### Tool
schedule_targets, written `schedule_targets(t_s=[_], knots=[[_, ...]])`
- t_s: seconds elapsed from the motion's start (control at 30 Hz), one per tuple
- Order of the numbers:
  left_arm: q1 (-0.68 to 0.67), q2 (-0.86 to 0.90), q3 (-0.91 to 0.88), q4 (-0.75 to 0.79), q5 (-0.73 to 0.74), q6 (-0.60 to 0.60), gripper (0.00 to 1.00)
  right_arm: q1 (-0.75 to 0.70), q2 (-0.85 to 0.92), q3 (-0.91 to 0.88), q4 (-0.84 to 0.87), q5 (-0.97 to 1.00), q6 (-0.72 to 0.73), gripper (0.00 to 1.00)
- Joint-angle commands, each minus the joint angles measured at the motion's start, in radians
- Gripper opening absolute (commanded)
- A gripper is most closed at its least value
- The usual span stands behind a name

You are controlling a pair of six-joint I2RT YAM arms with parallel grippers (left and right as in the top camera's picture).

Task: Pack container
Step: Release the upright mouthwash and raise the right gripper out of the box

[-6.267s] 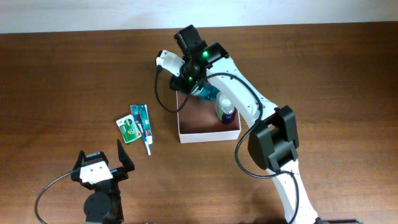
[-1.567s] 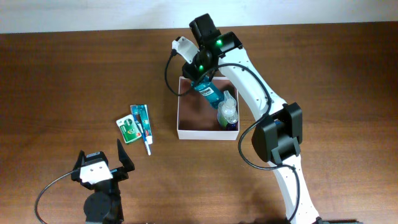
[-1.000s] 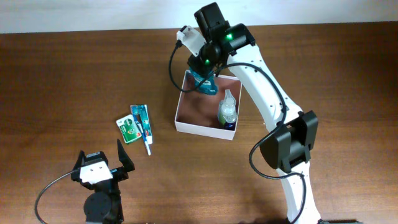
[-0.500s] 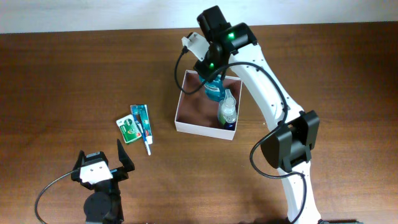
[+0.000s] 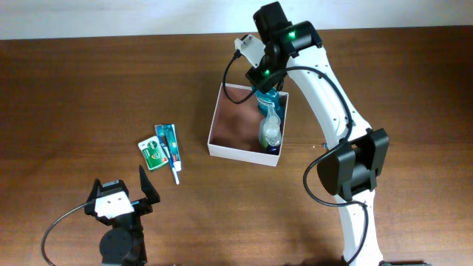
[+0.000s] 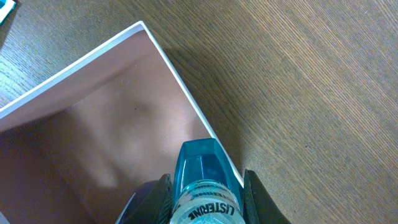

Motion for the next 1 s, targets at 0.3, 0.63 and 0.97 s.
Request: schedule_targets(t_s=[0.3, 0.63, 0.97], knots=[[0.005, -0.006, -0.012, 0.003, 0.004, 0.018, 0.99, 0.003, -0.063, 0.028, 0.001, 0.005, -0.002, 0.56], [0.005, -0.006, -0.012, 0.003, 0.004, 0.018, 0.99, -0.078, -0.176, 0.115, 0.040, 0.005, 0.319, 0.52], [0.005, -0.006, -0.012, 0.003, 0.004, 0.018, 0.99, -0.394, -0.247, 0.098, -0.256, 0.023, 0.632, 0.04]])
